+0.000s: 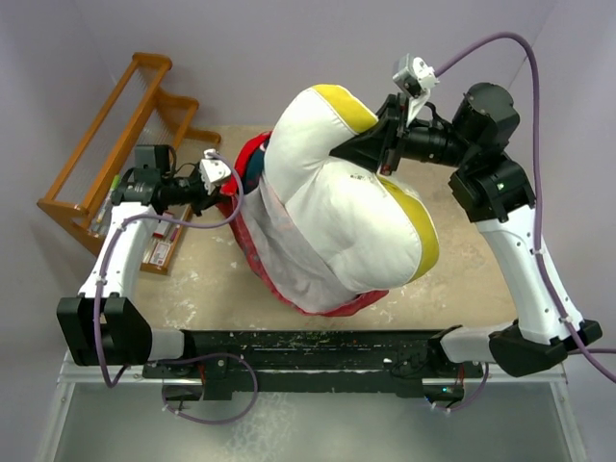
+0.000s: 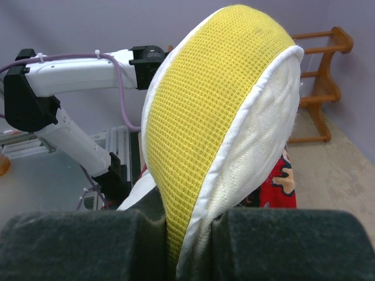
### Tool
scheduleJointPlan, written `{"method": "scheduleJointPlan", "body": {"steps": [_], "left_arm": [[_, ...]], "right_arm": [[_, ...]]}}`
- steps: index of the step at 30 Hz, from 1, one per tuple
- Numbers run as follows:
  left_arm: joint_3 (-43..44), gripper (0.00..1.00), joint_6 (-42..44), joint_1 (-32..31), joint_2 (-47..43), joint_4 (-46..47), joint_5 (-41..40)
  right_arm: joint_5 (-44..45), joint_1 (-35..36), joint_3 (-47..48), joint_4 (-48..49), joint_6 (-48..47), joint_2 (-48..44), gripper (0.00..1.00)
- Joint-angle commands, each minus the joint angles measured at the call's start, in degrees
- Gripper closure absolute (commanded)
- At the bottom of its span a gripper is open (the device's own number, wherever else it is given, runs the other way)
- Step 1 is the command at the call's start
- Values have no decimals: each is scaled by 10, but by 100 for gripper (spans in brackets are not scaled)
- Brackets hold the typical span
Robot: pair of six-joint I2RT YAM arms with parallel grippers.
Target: Remove the pillowcase from the pillow
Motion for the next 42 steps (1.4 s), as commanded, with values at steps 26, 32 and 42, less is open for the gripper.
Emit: {"method": "scheduleJointPlan", "body": {"steps": [26,32,42], "left_arm": [[-156,100,-84,17,113,313,-445],[-166,100,-80,18,106,321,-447],[75,100,-200,-113,80,148,-363]], "right_arm": [[579,-69,164,347,-52,-107,100],[625,-69,167,327,-94,-121,100],[591,-69,26,271,-106,-149,100]]}}
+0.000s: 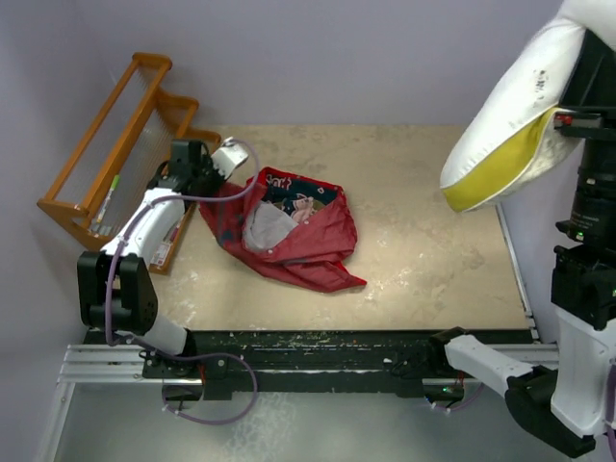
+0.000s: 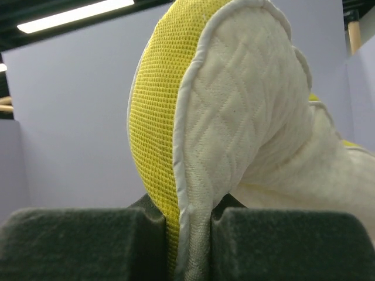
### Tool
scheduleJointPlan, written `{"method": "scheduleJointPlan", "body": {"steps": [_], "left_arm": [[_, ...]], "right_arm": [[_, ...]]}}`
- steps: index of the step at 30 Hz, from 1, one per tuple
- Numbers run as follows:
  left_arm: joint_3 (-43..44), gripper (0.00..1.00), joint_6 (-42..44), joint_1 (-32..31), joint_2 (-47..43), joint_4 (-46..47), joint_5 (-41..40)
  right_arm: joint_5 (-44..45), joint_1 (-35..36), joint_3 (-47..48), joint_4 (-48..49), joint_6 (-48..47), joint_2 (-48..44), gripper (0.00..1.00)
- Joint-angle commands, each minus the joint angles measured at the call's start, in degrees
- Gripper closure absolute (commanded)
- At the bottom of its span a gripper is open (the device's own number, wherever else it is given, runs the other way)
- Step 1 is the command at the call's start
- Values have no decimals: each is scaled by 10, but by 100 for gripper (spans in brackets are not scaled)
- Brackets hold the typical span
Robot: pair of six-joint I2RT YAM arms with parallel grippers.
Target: Remove the pillowcase from the pillow
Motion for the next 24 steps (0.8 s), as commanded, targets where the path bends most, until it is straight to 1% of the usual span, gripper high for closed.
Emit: {"method": "scheduleJointPlan", "body": {"steps": [1,4,5,6,8,9,10,11,12,13,14,17,19,23,24], "left_arm": [[180,100,-92,-74,-16,-66,70],[318,100,-134,-94,44,-118,85],[362,97,-137,-100,59,-123,85],[388,92,-135,-108,78,-128,80],[427,87,-126,-119,99,-143,82],[438,80,-125,-122,101,-146,87],[442,70,-125,-124,101,-148,98],[443,50,-125,-125,98,-153,114],[443,21,-126,-125,91,-158,128],[442,6,-125,-125,84,-169,148],[446,0,-124,-125,78,-185,161],[477,0,-103,-126,63,-269,203],[488,0,-91,-125,46,-313,205],[461,0,-86,-121,-9,-346,185],[449,0,-84,-120,-21,-350,181]], "right_arm": [[-8,-1,-58,31,-25,8,100],[6,-1,-101,-6,-57,0,100],[15,-1,-120,-14,-71,-5,100],[22,-1,-141,-20,-83,-10,100],[37,-1,-191,-26,-99,-22,100],[41,-1,-212,-29,-103,-27,100],[40,-1,-232,-30,-108,-31,100],[37,-1,-248,-31,-110,-34,100],[32,-1,-265,-33,-109,-35,100],[27,-1,-279,-34,-106,-34,100],[19,-1,-293,-34,-98,-31,100],[-21,-1,-334,-24,-67,-9,100],[-35,-1,-355,-10,-51,16,100],[-107,6,-369,23,46,92,100],[-103,18,-368,30,73,111,100]]}}
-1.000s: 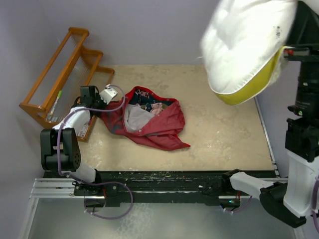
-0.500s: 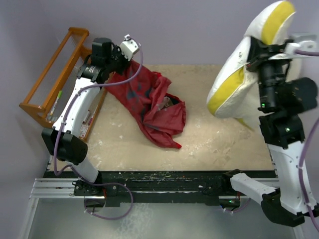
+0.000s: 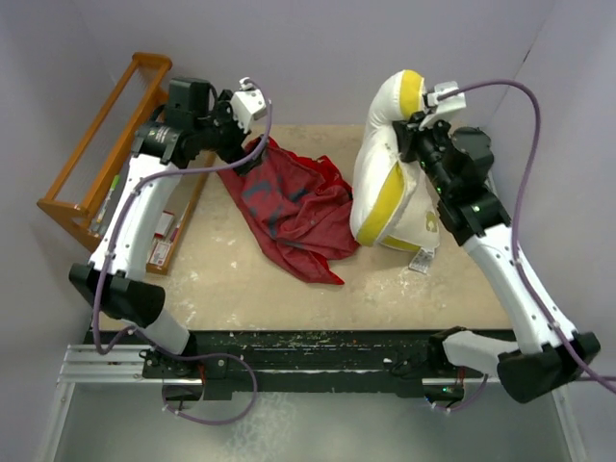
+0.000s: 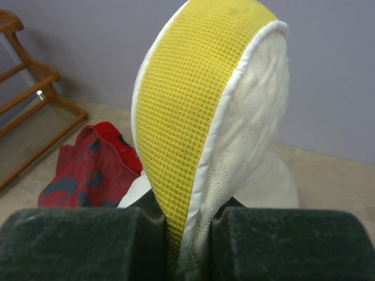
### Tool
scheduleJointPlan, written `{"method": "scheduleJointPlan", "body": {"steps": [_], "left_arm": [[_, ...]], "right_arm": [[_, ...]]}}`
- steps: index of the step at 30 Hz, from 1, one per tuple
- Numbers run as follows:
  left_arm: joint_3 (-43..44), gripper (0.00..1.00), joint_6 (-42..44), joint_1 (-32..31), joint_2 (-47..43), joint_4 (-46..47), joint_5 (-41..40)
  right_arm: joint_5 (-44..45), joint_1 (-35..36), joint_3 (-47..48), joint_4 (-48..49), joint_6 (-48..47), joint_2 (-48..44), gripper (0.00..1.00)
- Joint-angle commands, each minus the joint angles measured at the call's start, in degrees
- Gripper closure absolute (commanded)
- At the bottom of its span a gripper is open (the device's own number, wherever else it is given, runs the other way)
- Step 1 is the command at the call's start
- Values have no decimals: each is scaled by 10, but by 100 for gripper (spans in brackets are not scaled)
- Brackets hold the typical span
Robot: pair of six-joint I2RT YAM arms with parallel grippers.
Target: Remove the pillowcase from the pillow
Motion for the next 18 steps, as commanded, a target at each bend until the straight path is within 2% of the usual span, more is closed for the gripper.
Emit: {"method": "scheduleJointPlan", "body": {"steps": [1,5,8,10,11,14,15,16,17,18], "left_arm": [[-13,0,16,5,-89,-52,7],[-54,0,4,23,-113,-52,-2],[-74,0,-16,51,-124,-45,3],[-59,0,-30,92,-114,-59,24],[-44,0,-34,111,-105,-73,38],[-46,0,-36,134,-93,-91,46],[-69,0,-36,134,-100,-83,41],[-102,0,-37,134,-114,-62,36],[-135,0,-38,134,-129,-35,30],[-170,0,-41,134,-143,1,22]], "right_arm": [[-27,38,3,105,101,80,100],[129,138,61,76,83,182,100],[183,167,131,24,119,283,100],[200,177,159,4,147,331,91],[206,182,171,-3,156,352,84],[187,192,200,-9,179,394,50],[169,192,201,-1,185,396,32],[152,192,196,11,188,392,9],[140,192,191,19,188,383,1],[134,191,184,18,188,373,0]]}}
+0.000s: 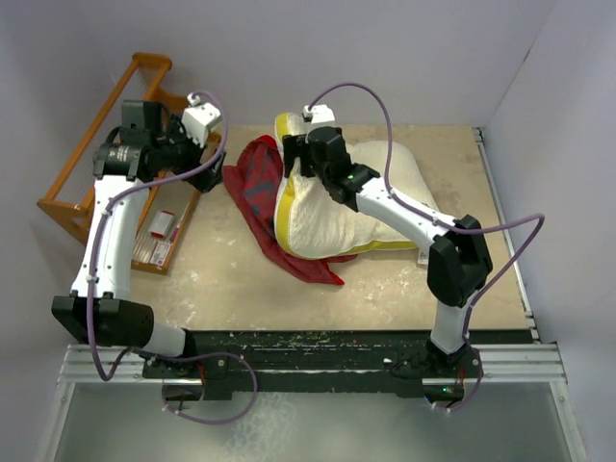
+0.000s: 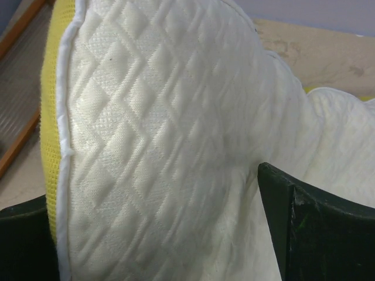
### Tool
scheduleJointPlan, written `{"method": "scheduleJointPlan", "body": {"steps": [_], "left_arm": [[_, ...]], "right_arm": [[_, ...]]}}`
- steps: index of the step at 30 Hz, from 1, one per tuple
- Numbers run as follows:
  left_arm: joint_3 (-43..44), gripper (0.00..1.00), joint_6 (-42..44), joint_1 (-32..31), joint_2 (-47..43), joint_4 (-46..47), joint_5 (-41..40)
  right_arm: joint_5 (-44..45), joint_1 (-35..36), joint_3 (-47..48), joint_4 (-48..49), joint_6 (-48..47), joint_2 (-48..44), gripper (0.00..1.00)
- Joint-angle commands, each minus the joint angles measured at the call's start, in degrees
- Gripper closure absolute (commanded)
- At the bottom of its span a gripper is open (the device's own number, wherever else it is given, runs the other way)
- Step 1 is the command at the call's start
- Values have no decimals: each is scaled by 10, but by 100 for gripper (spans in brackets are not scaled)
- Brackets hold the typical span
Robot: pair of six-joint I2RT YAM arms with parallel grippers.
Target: Remove the pillowcase from the pillow
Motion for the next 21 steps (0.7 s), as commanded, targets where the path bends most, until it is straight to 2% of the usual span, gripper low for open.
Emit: {"method": "scheduleJointPlan", "body": {"steps": [1,8,13,18,21], "left_arm": [[-114,1,-22,-2,-64,88,-9],[-275,0,-91,21,-95,250,-52],[-408,0,-129,27,-116,382,-96],[-490,0,-142,28,-134,436,-85],[-505,0,-152,28,-150,455,-93]], "right_arm": [[-17,-4,6,3,31,-55,0],[0,-10,-138,30,20,-221,0],[6,-29,-240,-7,39,-324,0],[-189,-49,-290,43,31,-376,0],[-335,-97,-252,69,88,-334,0]]}}
